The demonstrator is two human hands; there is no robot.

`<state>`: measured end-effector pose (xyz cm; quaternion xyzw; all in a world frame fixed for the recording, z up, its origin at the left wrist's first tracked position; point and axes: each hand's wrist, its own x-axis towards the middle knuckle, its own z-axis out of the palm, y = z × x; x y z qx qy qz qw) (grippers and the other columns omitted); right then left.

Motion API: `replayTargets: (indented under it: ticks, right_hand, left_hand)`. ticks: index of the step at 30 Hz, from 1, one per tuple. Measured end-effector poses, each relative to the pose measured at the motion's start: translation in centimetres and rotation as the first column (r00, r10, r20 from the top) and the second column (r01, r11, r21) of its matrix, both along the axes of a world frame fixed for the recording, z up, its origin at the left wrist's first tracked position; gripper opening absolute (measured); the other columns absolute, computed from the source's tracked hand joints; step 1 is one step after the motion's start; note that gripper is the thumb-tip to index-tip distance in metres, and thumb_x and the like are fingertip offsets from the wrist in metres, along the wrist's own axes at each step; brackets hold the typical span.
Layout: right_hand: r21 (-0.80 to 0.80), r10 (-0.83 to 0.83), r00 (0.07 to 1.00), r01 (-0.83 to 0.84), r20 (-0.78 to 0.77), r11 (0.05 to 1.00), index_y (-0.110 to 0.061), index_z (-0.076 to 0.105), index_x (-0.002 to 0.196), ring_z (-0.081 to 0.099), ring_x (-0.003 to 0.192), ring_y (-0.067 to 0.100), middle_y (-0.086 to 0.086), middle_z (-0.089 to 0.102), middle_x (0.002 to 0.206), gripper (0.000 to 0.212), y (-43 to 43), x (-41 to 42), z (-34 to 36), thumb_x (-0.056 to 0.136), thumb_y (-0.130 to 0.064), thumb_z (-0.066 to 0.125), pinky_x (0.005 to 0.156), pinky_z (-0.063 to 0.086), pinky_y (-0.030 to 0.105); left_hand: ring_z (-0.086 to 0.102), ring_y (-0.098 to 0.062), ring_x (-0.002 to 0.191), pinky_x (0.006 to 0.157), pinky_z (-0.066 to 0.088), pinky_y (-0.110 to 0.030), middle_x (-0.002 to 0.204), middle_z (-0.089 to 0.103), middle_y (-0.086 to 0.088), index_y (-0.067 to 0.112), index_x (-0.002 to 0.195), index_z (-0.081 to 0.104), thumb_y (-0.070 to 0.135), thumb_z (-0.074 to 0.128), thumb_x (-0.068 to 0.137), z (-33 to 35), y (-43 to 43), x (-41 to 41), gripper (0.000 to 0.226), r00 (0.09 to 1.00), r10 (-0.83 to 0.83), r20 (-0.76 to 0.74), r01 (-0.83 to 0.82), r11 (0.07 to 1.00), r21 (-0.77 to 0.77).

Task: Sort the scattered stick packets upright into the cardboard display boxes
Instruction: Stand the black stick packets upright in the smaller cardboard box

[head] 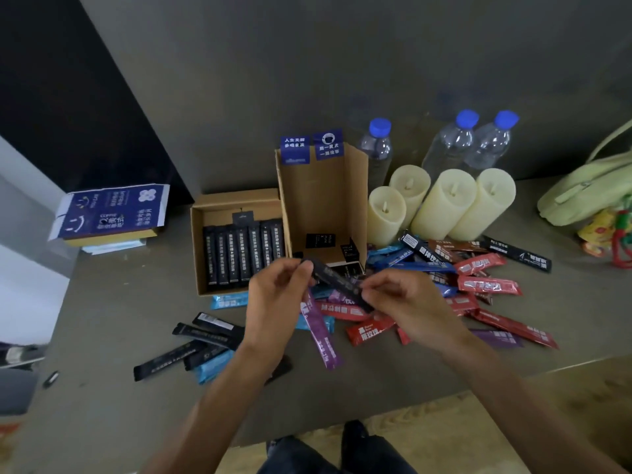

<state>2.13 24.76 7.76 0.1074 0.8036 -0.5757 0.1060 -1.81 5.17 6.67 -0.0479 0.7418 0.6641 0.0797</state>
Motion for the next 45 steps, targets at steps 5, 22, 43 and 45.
replayTargets:
  ticks: [5,22,43,45]
  right_hand:
    - [-0.026,0.089,0.992,-0.088,0.089,0.996,-0.016,0.076,0.096,0.068,0.072,-0.002,-0.012,0.075,0.076,0.016,-2.3,-1.5,0.3,0.097,-0.011,0.061,0.06,0.044,0.005]
    - [0.605,0.295,0.909,-0.061,-0.295,0.794,-0.021,0.066,0.096,0.054,0.072,0.005,-0.015,0.056,0.084,0.005,-11.4,-2.6,-1.8,0.093,-0.023,0.064,0.064,0.046,0.026]
    - [-0.242,0.194,0.974,-0.162,0.118,0.957,-0.009,0.065,0.118,0.062,0.064,0.019,0.006,0.077,0.094,0.03,-11.4,-3.4,-0.5,0.108,-0.017,0.038,0.057,0.041,0.03]
    - [-0.097,0.156,0.985,-0.149,0.071,0.984,-0.017,0.067,0.116,0.06,0.059,0.013,-0.006,0.076,0.084,0.027,-11.6,-3.8,-0.5,0.106,-0.023,0.043,0.06,0.045,0.025]
  left_hand:
    - [0.048,-0.007,0.055,0.055,0.045,-0.022,0.057,0.055,0.004,0.013,0.071,0.066,0.024,0.063,0.096,1.4,-2.1,-2.8,0.027,1.0,-0.01,0.021,0.012,0.996,-0.092]
    - [0.05,-0.014,0.056,0.063,0.045,-0.025,0.058,0.055,-0.003,0.013,0.066,0.062,0.019,0.066,0.093,2.3,-9.1,-4.3,0.028,0.991,0.098,0.088,-0.1,0.995,0.023]
    - [0.047,-0.015,0.065,0.073,0.046,-0.033,0.066,0.052,-0.006,0.012,0.08,0.074,0.034,0.064,0.095,2.3,-10.6,-6.0,0.028,0.999,-0.044,0.029,0.047,0.994,-0.097]
    - [0.048,-0.014,0.064,0.072,0.046,-0.033,0.066,0.053,-0.004,0.015,0.078,0.074,0.033,0.065,0.094,2.1,-11.0,-6.2,0.025,0.999,-0.03,0.03,0.033,0.994,-0.103]
